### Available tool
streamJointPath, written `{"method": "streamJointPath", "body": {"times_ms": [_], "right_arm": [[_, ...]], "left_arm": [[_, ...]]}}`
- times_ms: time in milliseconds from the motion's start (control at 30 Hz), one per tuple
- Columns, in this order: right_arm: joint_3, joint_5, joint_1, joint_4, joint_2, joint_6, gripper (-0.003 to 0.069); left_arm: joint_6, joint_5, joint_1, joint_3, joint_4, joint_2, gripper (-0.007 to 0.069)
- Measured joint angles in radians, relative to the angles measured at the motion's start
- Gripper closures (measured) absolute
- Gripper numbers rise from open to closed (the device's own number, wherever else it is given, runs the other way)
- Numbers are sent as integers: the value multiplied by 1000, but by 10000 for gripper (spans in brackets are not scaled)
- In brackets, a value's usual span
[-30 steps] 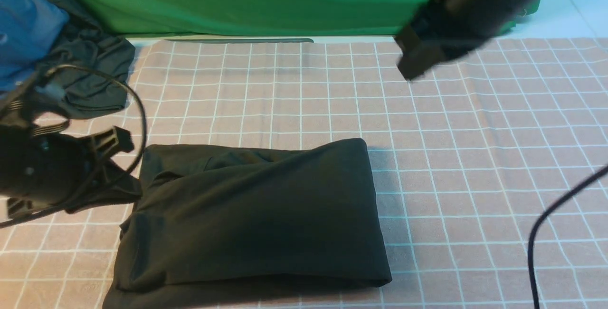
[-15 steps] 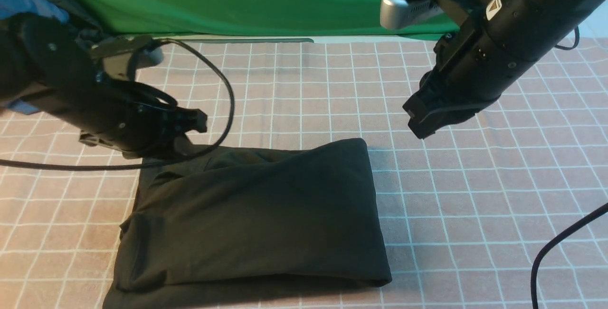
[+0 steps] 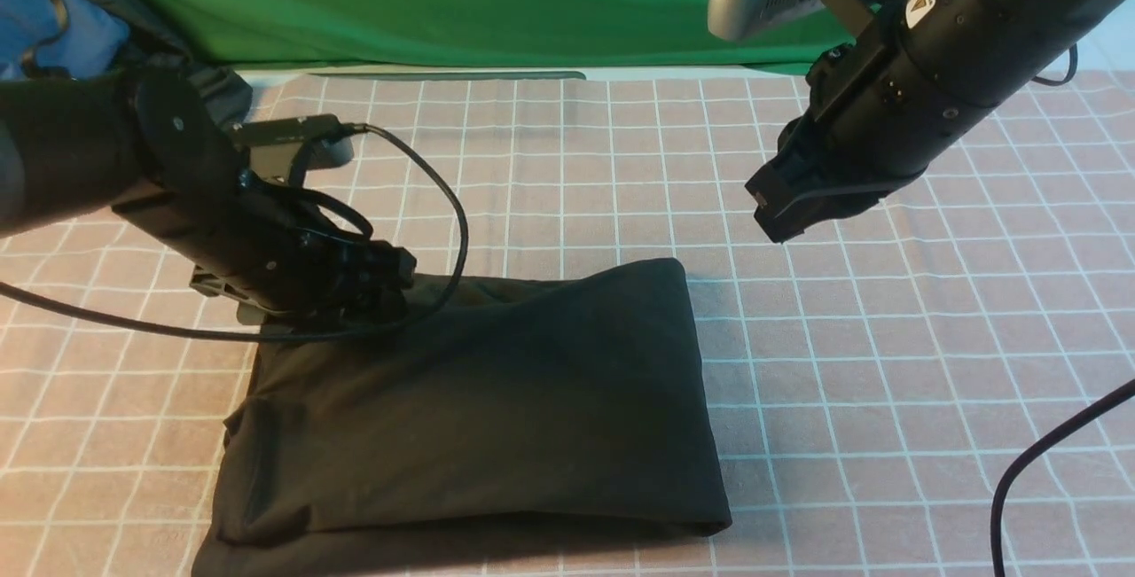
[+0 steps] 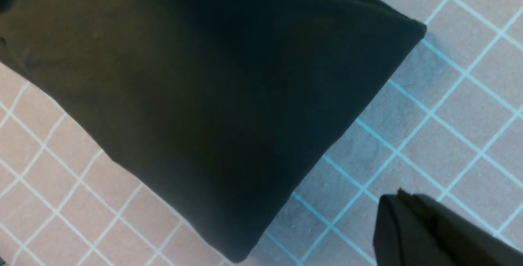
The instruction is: Fold a long-sleeved shirt over a pink coffee tablecloth.
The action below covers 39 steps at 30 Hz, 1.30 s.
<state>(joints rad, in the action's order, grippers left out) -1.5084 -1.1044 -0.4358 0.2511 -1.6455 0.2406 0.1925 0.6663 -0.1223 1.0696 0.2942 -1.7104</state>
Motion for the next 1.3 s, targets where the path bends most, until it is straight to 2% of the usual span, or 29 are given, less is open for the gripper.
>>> {"method": "streamJointPath", "body": {"times_ms": [100,167,300,400,533,833,1000,1300], "right_arm": [[0,1,0,0,0,7,622],[0,3,0,0,0,14,622],[0,10,0,0,0,21,622],[0,16,0,0,0,22,622],[0,19,0,0,0,22,622],[0,26,0,0,0,22,622],[0,33,0,0,0,22,622],[0,33,0,1,0,23,622]], "left_arm": [[0,5,0,0,1,-11,178],[8,9,0,0,2,-15,228],[31,14,0,1,2,-15,351],[48,21,0,1,2,-15,499],[72,27,0,1,2,-15,599],[76,35,-1,19,-26,17,611],[61,-4,-2,21,-80,41,611],[43,-131,-5,21,-93,41,611]]}}
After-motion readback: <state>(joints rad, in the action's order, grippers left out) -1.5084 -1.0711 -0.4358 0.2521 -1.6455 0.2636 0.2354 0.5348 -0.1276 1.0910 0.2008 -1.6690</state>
